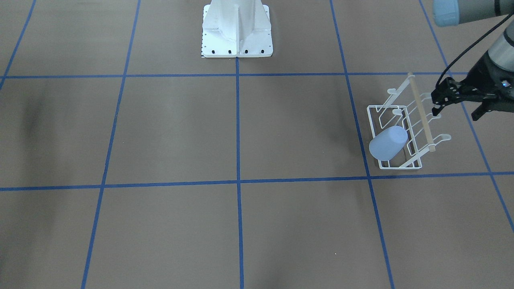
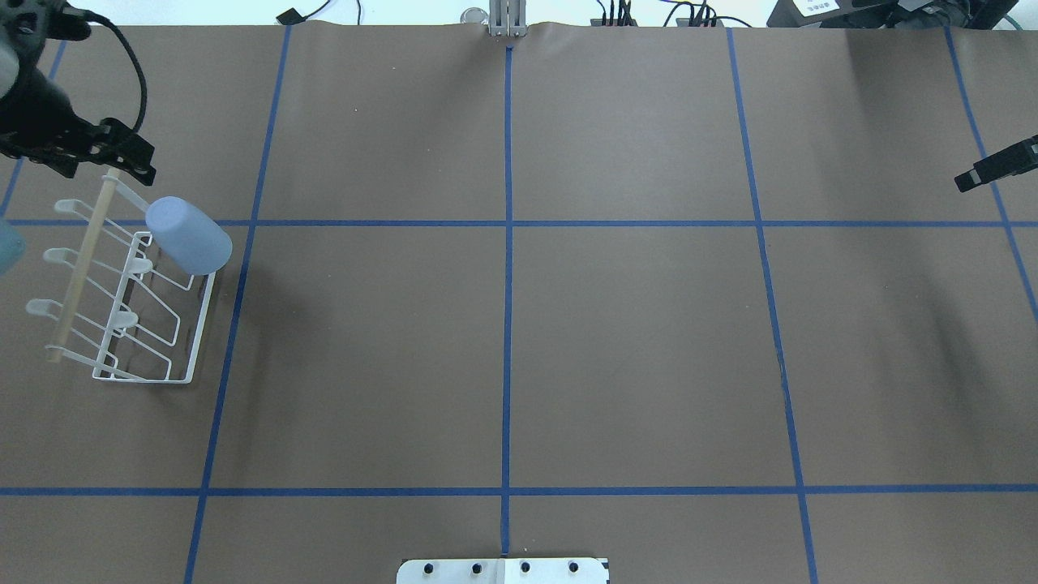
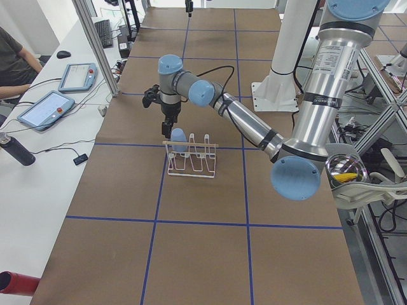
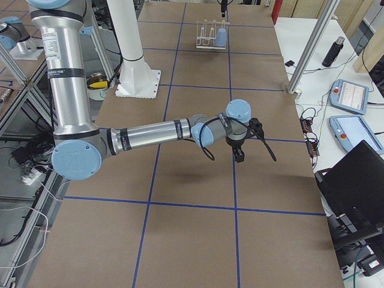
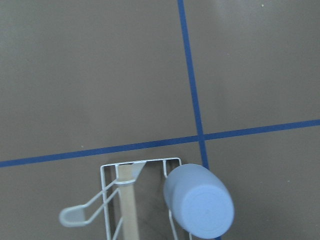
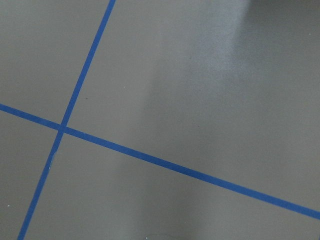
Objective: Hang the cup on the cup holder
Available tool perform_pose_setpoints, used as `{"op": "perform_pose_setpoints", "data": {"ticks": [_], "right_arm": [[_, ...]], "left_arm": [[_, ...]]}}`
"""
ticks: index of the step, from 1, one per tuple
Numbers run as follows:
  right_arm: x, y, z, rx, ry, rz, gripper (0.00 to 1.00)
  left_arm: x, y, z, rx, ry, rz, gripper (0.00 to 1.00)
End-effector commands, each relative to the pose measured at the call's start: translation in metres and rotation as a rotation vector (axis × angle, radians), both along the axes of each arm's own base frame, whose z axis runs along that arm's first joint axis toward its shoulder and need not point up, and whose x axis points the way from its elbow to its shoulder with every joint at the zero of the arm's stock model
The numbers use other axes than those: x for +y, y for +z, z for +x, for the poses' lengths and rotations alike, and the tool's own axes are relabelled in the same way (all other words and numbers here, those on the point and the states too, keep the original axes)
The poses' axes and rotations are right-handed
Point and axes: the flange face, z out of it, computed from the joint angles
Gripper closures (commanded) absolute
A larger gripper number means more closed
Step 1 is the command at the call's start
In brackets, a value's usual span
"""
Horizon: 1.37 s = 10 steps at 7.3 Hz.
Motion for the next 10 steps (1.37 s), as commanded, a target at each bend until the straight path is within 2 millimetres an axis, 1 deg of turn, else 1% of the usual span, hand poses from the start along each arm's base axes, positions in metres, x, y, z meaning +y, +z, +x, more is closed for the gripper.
{"op": "perform_pose_setpoints", "data": {"ticks": [1,2,3,4,5,6,7,8,9,10], "right_arm": [[0.022,-0.003,0.045,0.081,-0.036,-0.013,0.0],[0.035,0.002,0.047,0.122,-0.034,-0.016,0.0],[0.041,0.01,0.053,0.122,-0.025,-0.056,0.0],[0.042,0.005,0.059,0.117,-0.014,-0.073,0.0],[0.043,0.007,0.06,0.128,-0.001,-0.084,0.0],[0.051,0.011,0.064,0.146,0.007,-0.089,0.0],[0.05,0.016,0.064,0.159,0.008,-0.09,0.0],[0.049,0.011,0.062,0.136,0.006,-0.092,0.0],[0.05,0.011,0.061,0.119,0.002,-0.098,0.0],[0.048,0.013,0.06,0.114,0.0,-0.099,0.0]], "left_arm": [[-0.006,0.063,-0.061,-0.047,-0.019,-0.032,0.02],[-0.008,0.097,-0.085,-0.02,-0.028,-0.073,0.02],[0.001,0.121,-0.086,0.017,-0.012,-0.123,0.02],[0.021,0.151,-0.088,0.014,-0.006,-0.146,0.02],[0.024,0.152,-0.088,0.024,-0.006,-0.104,0.02],[0.045,0.154,-0.092,0.036,-0.001,-0.033,0.02],[0.061,0.164,-0.095,0.053,-0.006,0.032,0.02],[0.06,0.163,-0.093,0.054,-0.01,0.032,0.02],[0.059,0.16,-0.092,0.067,-0.047,0.003,0.02],[0.061,0.157,-0.089,0.109,-0.045,-0.021,0.02]]}}
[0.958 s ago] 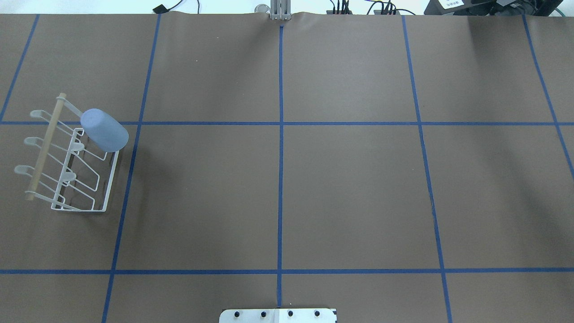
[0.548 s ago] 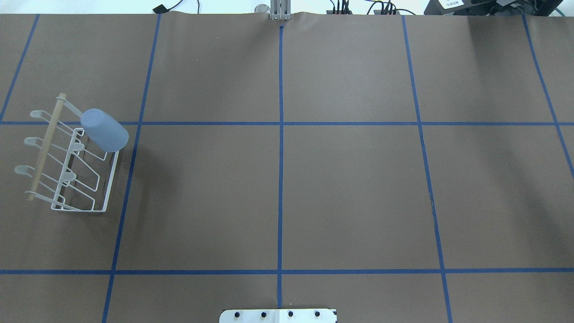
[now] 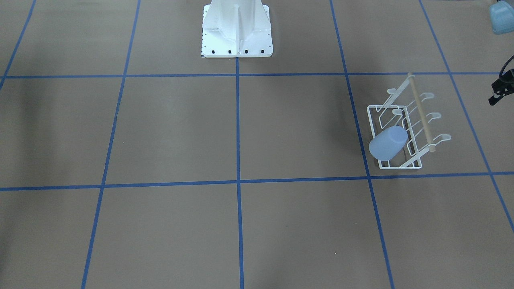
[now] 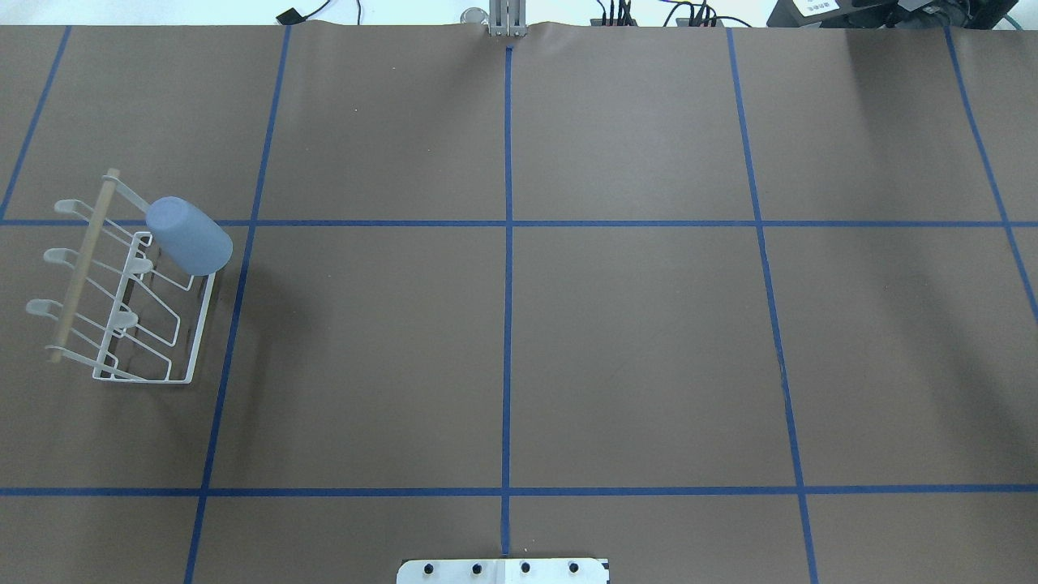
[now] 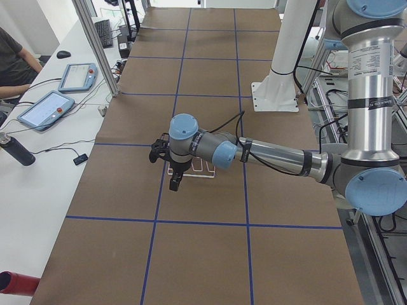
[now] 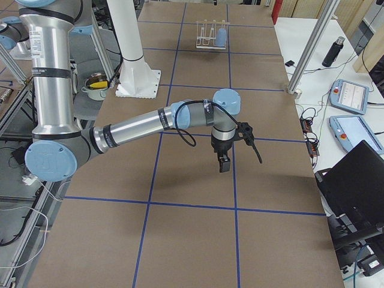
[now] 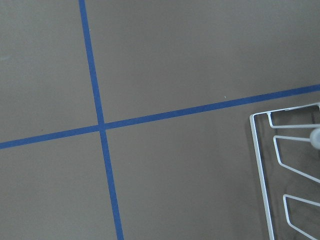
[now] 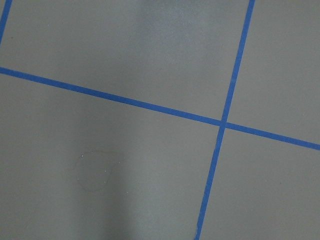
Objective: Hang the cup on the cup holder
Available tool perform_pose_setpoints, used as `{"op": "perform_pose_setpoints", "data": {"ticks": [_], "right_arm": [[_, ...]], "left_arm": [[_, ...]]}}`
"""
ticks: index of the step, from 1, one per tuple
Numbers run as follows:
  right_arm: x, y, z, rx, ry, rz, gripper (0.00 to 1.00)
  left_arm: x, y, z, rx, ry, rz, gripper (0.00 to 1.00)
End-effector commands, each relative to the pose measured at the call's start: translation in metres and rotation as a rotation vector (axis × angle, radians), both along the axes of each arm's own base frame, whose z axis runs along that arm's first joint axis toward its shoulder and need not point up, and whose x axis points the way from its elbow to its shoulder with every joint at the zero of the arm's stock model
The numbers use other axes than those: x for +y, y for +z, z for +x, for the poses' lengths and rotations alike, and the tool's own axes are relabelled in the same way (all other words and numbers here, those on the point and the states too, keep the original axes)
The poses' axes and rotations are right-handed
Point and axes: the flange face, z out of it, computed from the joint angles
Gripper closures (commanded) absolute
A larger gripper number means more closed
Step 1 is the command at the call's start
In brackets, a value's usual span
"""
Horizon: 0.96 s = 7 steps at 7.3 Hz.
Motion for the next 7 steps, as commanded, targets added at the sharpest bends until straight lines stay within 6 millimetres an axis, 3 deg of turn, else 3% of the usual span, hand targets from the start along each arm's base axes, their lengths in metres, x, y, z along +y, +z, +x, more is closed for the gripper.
{"op": "perform_pose_setpoints", "data": {"ticks": [1,2,4,7], "right_arm": [[-0.005,-0.003,-0.003,-0.002,-0.005,0.008,0.0],[-0.007,0.0,-0.005,0.008,-0.011,0.004,0.0],[-0.005,0.005,-0.005,0.011,-0.01,-0.001,0.0],[-0.008,0.009,-0.005,0.012,-0.01,-0.009,0.0]], "left_arm": [[-0.001,-0.009,0.005,0.058,-0.007,-0.033,0.02],[-0.002,0.003,0.003,0.032,-0.013,-0.068,0.02],[-0.015,-0.006,0.007,0.002,0.016,-0.137,0.02],[-0.01,0.005,0.001,-0.048,0.088,-0.111,0.02]]}}
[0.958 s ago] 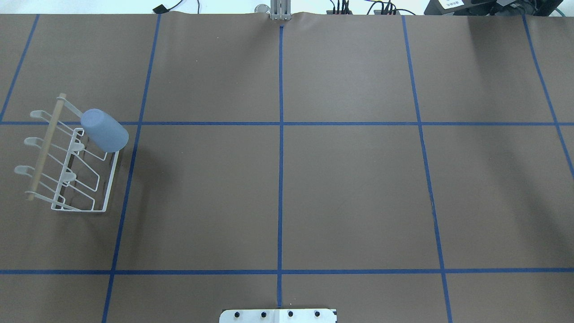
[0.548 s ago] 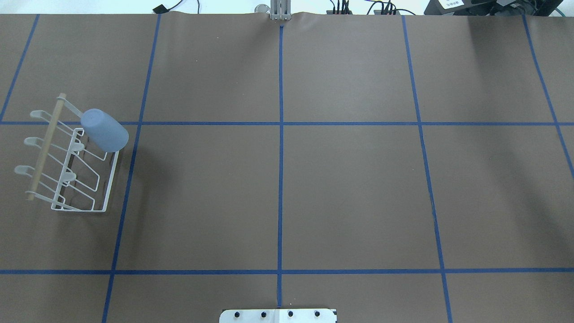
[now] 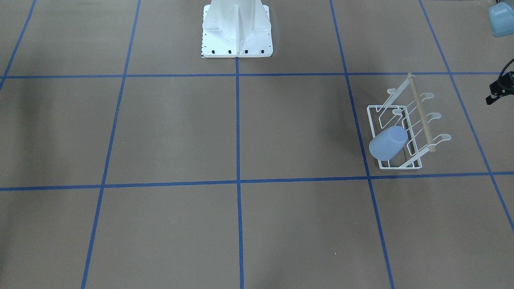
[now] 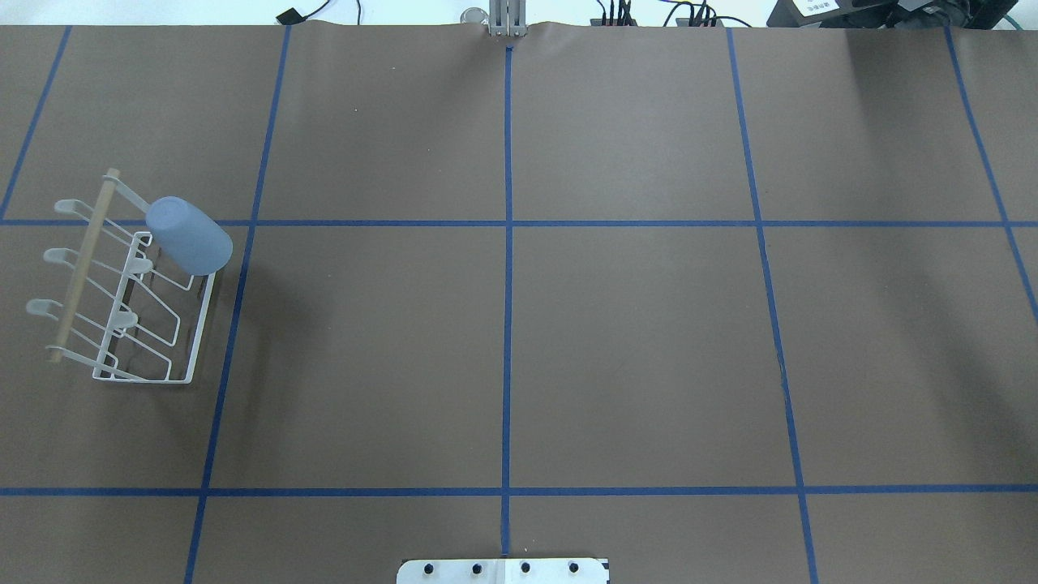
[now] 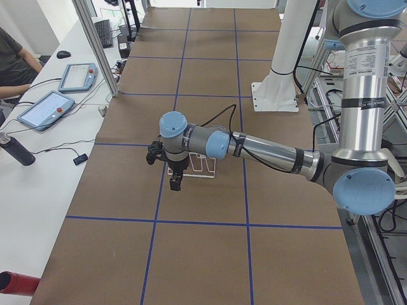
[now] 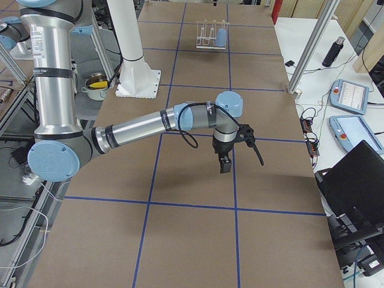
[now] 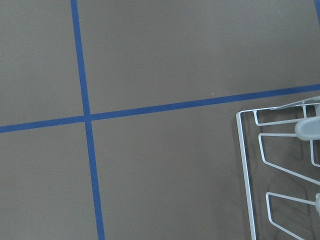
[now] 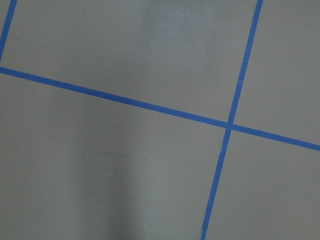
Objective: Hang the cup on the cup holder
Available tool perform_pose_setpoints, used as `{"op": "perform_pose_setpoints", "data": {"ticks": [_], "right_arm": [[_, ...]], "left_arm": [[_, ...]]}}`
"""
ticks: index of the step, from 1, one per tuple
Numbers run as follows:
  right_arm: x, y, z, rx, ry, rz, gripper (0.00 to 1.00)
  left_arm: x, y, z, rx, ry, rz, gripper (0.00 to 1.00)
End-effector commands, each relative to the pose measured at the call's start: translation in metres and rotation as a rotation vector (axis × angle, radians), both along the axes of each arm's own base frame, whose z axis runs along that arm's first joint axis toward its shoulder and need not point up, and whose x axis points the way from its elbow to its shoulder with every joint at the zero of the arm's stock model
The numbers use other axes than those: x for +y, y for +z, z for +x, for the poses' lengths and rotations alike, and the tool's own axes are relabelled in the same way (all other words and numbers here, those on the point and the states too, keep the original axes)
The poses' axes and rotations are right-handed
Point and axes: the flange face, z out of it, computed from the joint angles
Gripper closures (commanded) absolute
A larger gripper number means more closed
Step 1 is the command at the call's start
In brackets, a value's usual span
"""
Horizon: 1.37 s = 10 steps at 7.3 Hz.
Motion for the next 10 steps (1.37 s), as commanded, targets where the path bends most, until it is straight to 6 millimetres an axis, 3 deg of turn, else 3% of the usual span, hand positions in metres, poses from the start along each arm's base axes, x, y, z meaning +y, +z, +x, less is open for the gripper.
{"op": "perform_pose_setpoints", "data": {"ticks": [1,4,7,10], "right_arm": [[-0.001,-0.001,-0.001,-0.008,-0.001,0.0,0.0],[-0.002,0.001,-0.002,-0.012,-0.003,-0.005,0.0],[-0.001,-0.002,-0.002,-0.018,-0.002,0.0,0.0],[-0.001,-0.002,-0.004,-0.031,-0.006,-0.008,0.0]], "left_arm": [[0.004,-0.002,-0.002,-0.001,0.01,0.01,0.02],[0.005,-0.006,-0.001,0.005,0.009,0.012,0.02],[0.017,-0.064,-0.005,0.032,-0.026,0.091,0.02],[0.023,-0.117,-0.024,0.059,-0.115,0.153,0.02]]}}
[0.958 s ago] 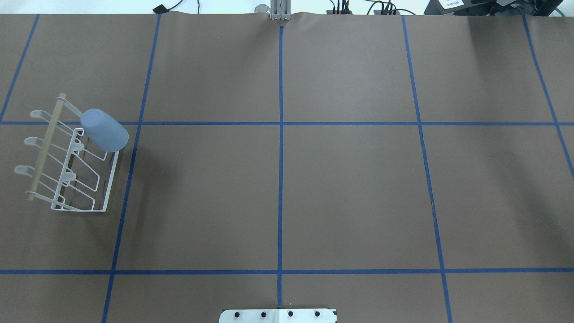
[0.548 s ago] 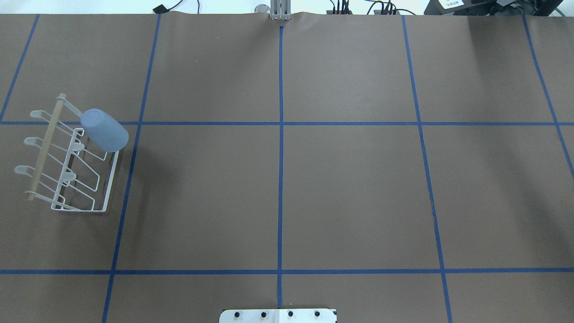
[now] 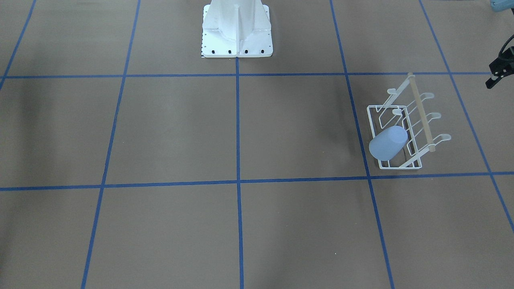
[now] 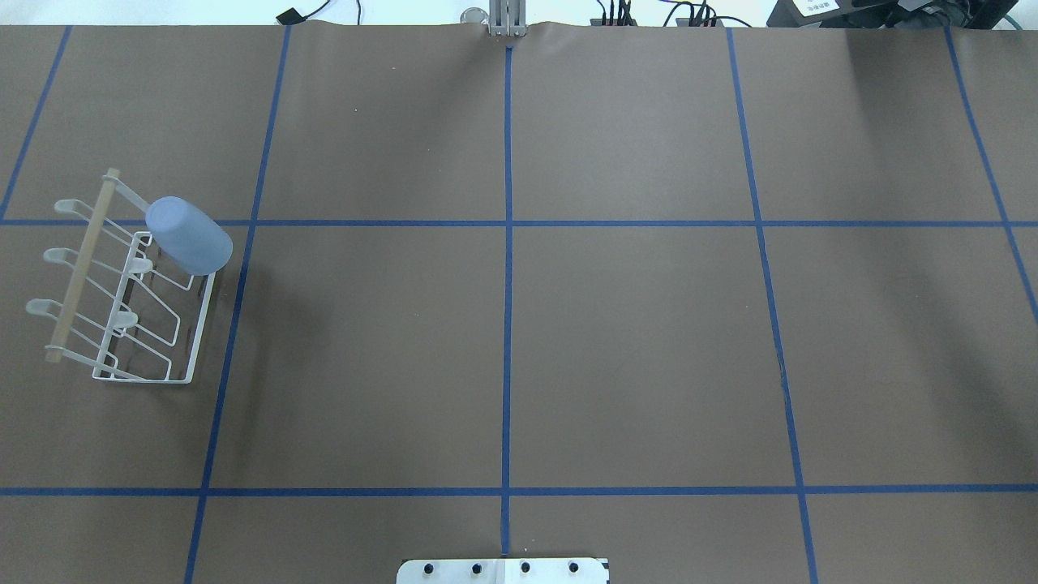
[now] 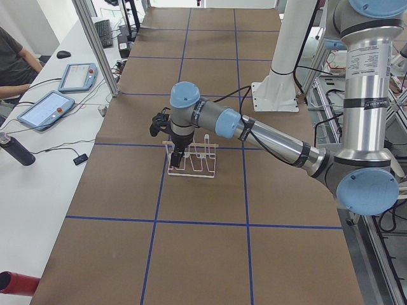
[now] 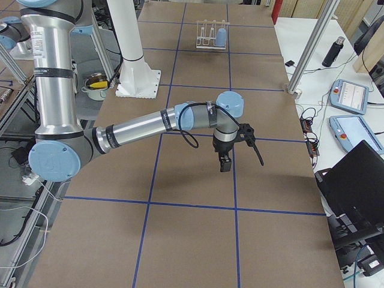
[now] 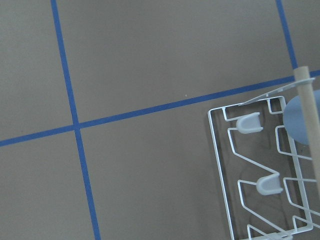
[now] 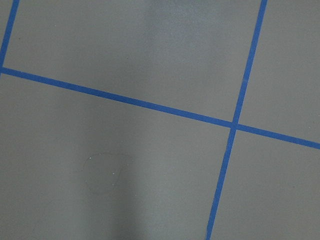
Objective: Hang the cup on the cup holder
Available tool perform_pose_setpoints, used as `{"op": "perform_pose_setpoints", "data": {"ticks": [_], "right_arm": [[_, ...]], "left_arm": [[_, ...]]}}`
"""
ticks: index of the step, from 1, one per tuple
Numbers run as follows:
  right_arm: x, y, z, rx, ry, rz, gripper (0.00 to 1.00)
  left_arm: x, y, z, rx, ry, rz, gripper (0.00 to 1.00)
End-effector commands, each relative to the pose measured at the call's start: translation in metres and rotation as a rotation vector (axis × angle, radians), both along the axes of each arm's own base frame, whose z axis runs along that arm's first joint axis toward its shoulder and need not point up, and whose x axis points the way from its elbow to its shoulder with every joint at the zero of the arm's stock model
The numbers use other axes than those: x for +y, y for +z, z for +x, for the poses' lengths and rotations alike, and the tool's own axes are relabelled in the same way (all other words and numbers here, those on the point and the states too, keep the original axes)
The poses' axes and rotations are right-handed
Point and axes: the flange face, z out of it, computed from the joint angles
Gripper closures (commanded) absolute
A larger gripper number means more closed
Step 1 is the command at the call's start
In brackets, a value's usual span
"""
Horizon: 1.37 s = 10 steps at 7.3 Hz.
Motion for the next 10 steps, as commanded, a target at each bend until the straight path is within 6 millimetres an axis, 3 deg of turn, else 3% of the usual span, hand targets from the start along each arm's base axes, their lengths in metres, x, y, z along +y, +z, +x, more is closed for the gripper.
{"op": "perform_pose_setpoints", "data": {"ticks": [1,3,6,9,10], "right_arm": [[0.0,-0.003,0.0,-0.004,0.0,0.008,0.0],[-0.001,-0.013,0.001,-0.005,0.0,0.026,0.0],[-0.001,-0.014,0.001,0.0,0.002,0.026,0.0],[0.001,-0.014,0.001,-0.006,0.001,0.024,0.0],[0.007,-0.008,0.003,-0.006,0.004,0.011,0.0]], "left_arm": [[0.005,-0.016,-0.007,0.015,-0.044,0.004,0.02],[0.014,-0.024,-0.011,0.021,-0.048,0.013,0.02],[0.06,-0.009,-0.015,0.038,-0.065,-0.064,0.02],[0.053,0.017,-0.01,0.035,-0.054,-0.123,0.02],[0.046,0.044,-0.008,0.028,-0.056,-0.174,0.02]]}}
